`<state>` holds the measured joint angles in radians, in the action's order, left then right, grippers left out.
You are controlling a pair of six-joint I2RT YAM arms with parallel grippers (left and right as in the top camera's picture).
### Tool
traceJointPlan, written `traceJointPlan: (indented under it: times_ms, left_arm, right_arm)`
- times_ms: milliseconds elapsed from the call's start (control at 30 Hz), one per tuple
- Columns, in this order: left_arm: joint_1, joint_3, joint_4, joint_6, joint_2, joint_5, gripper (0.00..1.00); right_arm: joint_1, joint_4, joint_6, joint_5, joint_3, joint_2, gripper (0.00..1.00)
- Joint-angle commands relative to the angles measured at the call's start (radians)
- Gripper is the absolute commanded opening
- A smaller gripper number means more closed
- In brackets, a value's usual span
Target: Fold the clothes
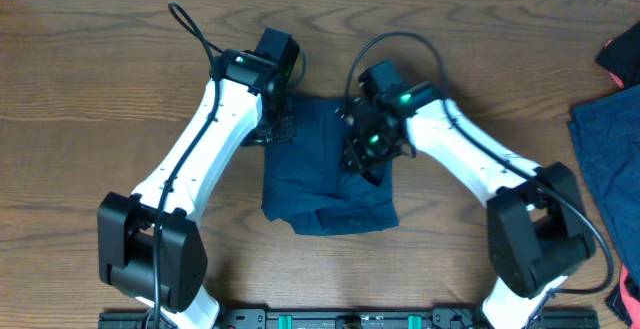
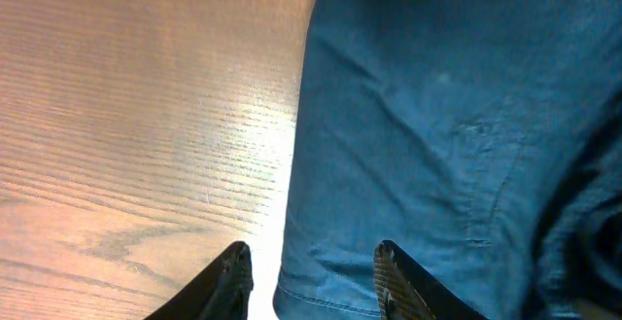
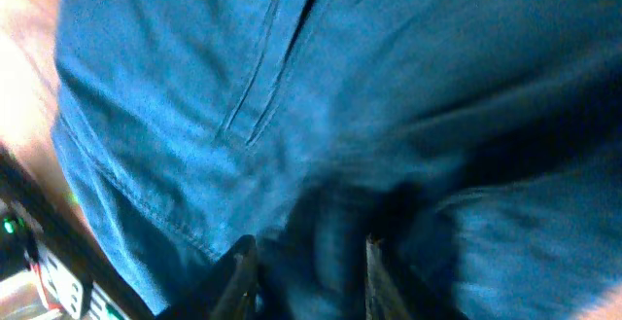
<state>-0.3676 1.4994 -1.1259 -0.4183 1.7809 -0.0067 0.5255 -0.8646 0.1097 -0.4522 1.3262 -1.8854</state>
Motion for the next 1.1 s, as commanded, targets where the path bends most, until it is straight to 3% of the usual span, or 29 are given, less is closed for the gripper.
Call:
traceJointPlan:
  times_ms: [0, 67, 300, 567, 700, 933, 1067]
  left_arm:
    - [-0.002, -0.027, 0.010, 0.022, 0.016, 0.041, 0.43]
    - [-0.004, -0.042, 0.030, 0.023, 0.016, 0.061, 0.43]
    - [-0.005, -0.102, 0.092, 0.022, 0.016, 0.086, 0.44]
    - [-0.005, -0.171, 0.206, 0.022, 0.016, 0.236, 0.49]
    - [-0.005, -0.201, 0.267, 0.021, 0.016, 0.290, 0.54]
    - [-0.016, -0.236, 0.411, 0.029, 0.016, 0.369, 0.53]
    - [-0.055, -0.237, 0.460, 0.073, 0.016, 0.375, 0.45]
  right_arm:
    - [0.019, -0.011, -0.055, -0.016, -0.003, 0.005, 0.25]
    - [0.018, -0.020, -0.055, -0.005, -0.003, 0.006, 0.01]
    - [-0.055, -0.240, 0.177, 0.383, -0.003, 0.010, 0.01]
    - [-0.090, -0.255, 0.224, 0.386, -0.003, 0.010, 0.01]
    - [-0.096, -0.275, 0.350, 0.534, -0.007, 0.010, 0.01]
    - [-0.122, -0.272, 0.392, 0.613, -0.034, 0.010, 0.01]
    - [-0.135, -0.261, 0.394, 0.634, -0.063, 0.010, 0.04]
